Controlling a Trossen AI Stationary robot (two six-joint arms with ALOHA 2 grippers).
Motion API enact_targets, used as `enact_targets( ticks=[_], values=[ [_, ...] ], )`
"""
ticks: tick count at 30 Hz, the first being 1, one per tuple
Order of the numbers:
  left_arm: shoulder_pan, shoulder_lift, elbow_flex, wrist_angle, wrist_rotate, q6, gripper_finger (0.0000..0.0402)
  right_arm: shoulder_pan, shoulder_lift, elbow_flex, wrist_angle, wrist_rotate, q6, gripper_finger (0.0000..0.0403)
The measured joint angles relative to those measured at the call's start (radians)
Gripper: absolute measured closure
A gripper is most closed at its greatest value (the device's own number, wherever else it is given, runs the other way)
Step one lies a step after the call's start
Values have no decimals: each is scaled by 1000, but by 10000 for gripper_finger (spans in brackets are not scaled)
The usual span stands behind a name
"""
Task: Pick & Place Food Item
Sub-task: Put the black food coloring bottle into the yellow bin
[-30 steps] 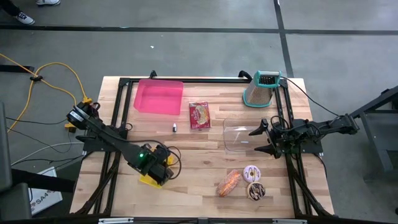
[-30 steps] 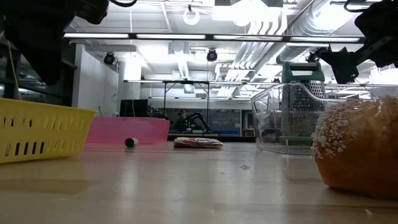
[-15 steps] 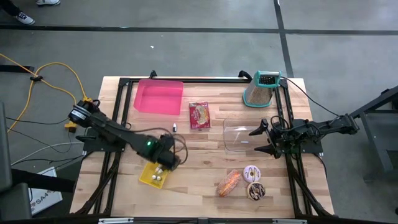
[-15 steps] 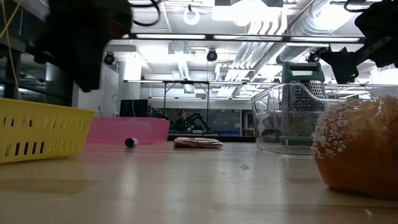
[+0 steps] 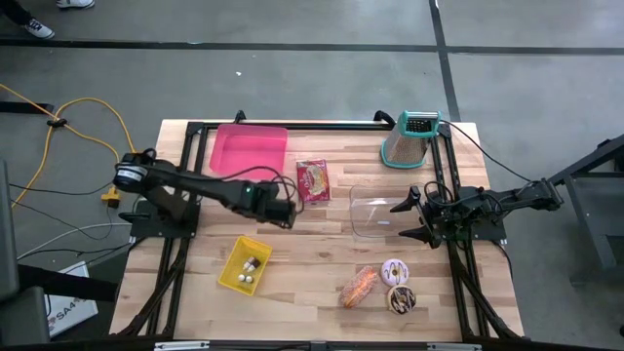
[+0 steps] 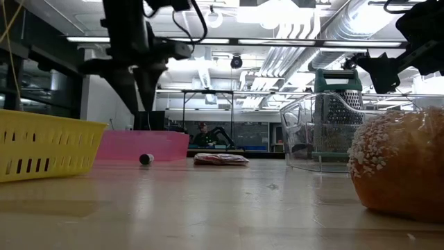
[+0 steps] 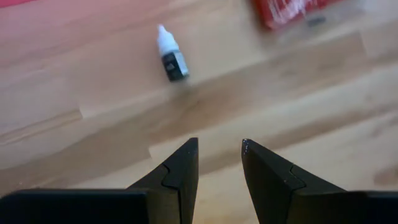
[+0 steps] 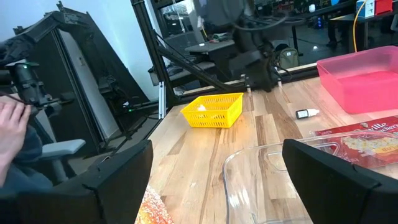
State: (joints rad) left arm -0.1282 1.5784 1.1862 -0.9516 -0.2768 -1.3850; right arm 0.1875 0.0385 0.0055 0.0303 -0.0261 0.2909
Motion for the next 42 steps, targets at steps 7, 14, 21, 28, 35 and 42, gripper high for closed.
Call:
enact_targets(
  ticks=[7,14,21,28,35,42],
  values=[
    [106,51,0,93,38,-7,284,0,0,0,0,0,0,55],
    [193,72,0,89,92,-54,284,0,0,0,0,0,0,55],
    [249,72,0,33,130,-82,284,0,0,0,0,0,0,55],
    [271,108,0,41,154,-82,284,0,0,0,0,0,0,55],
    [271,121,0,47,155,-79,284,0,0,0,0,0,0,55],
    [270,134,0,45,154,-82,284,0,0,0,0,0,0,55]
  ],
)
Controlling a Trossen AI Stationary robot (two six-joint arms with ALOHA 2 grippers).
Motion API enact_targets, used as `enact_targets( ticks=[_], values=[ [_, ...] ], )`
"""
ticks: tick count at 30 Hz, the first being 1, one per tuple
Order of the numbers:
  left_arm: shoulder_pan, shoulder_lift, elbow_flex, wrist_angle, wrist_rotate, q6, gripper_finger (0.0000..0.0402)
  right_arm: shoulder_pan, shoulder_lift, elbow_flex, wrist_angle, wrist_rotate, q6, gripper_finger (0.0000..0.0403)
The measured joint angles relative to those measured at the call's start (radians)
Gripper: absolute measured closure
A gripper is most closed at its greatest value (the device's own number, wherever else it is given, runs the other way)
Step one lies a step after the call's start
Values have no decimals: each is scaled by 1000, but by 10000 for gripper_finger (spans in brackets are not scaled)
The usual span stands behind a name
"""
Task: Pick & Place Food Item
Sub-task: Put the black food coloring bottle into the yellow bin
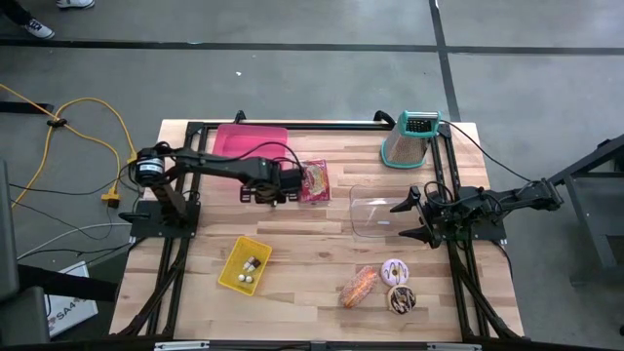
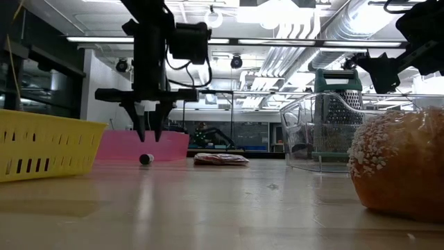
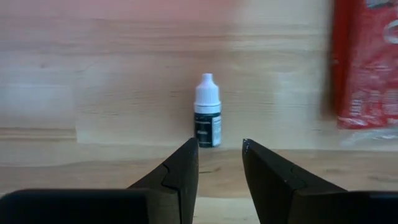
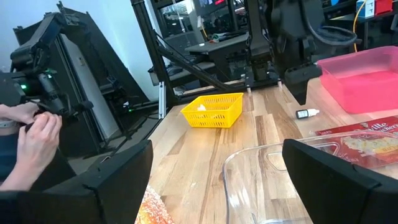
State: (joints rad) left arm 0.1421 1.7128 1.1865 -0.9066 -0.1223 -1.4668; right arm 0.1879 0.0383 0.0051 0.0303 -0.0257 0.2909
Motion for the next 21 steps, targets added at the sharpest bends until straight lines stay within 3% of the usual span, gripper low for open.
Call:
enact_targets(
  ticks=[21],
  values=[
    [0,72,-9,24,16,8,284,0,0,0,-3,0,0,55]
  ],
)
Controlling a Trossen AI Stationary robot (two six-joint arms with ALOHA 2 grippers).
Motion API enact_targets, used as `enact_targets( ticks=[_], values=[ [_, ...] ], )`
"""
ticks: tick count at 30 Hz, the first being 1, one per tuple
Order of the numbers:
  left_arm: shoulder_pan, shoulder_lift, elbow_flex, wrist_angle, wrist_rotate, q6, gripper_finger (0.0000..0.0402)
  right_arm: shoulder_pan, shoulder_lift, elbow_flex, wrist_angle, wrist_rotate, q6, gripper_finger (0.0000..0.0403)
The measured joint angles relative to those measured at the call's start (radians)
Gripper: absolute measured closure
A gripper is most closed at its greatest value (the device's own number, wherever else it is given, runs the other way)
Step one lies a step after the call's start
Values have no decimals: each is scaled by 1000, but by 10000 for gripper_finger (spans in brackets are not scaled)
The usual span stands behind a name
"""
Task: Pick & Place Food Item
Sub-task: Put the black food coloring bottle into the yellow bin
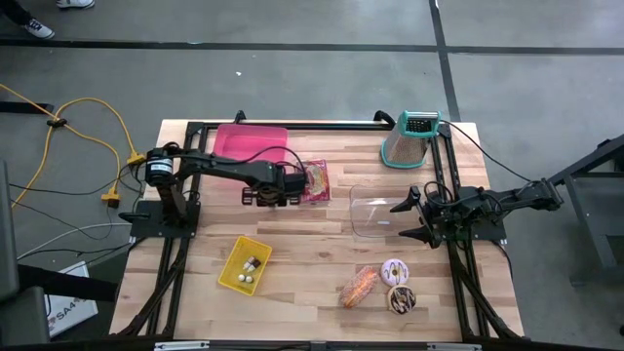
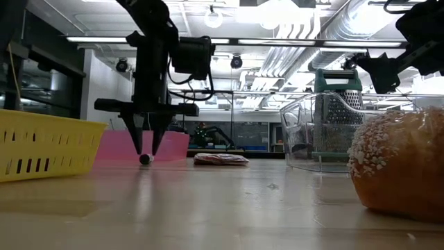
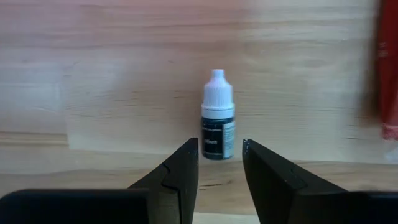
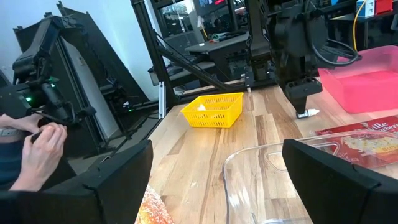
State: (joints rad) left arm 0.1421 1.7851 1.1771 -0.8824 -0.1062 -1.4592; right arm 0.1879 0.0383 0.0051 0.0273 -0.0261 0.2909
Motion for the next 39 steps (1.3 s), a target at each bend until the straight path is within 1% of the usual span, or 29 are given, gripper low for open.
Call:
enact_targets(
  ticks=[6,12,19,26,39],
  values=[
    [0,0,-14,5,-2,1,284,0,0,0,0,0,0,55],
    [6,0,-20,31,-24,31,284,0,0,0,0,0,0,55],
    [19,0,-21,31,-26,53,284,0,0,0,0,0,0,55],
    [21,30,-22,68,-22,57,284,0,0,0,0,0,0,55],
    [21,28,-22,68,-18,56,284,0,0,0,0,0,0,55]
  ],
)
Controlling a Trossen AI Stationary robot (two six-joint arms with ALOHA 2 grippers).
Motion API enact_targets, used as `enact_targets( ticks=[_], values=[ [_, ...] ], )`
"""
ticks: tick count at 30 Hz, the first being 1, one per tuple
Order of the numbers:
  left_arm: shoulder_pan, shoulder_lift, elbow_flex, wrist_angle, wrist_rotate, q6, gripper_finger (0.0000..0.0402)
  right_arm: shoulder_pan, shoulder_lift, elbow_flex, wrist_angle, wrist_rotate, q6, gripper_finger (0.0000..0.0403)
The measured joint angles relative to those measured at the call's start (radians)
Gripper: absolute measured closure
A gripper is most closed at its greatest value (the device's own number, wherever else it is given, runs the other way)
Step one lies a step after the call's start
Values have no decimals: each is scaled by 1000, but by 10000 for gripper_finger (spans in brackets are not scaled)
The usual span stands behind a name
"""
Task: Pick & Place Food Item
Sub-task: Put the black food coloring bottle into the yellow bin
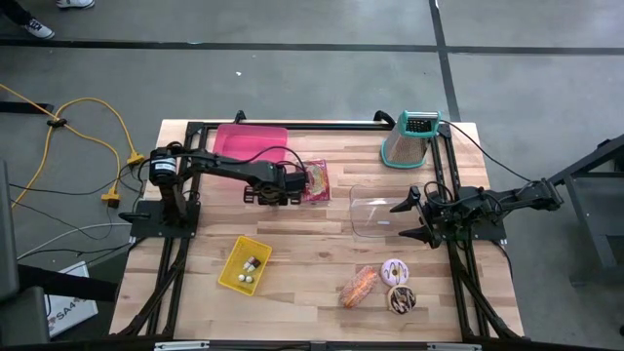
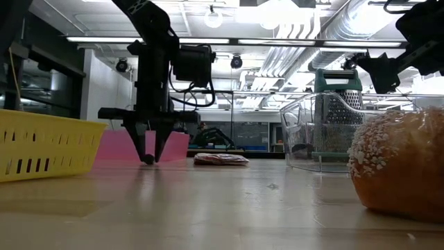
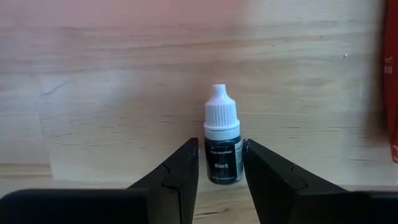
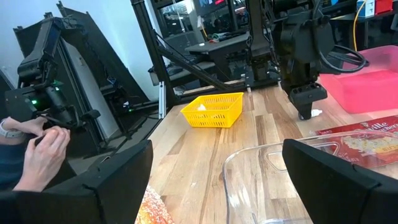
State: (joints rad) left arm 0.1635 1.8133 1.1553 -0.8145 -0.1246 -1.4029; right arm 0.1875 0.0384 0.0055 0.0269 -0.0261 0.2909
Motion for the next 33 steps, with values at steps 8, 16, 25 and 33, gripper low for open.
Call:
enact_targets(
  ticks=[8,16,25,33],
  values=[
    [3,0,0,1,-1,19,284,0,0,0,0,0,0,55],
    [10,0,0,1,-2,23,298,0,0,0,0,0,0,55],
    [10,0,0,0,-3,23,317,0,0,0,0,0,0,55],
    [10,0,0,0,-3,24,318,0,0,0,0,0,0,55]
  ],
)
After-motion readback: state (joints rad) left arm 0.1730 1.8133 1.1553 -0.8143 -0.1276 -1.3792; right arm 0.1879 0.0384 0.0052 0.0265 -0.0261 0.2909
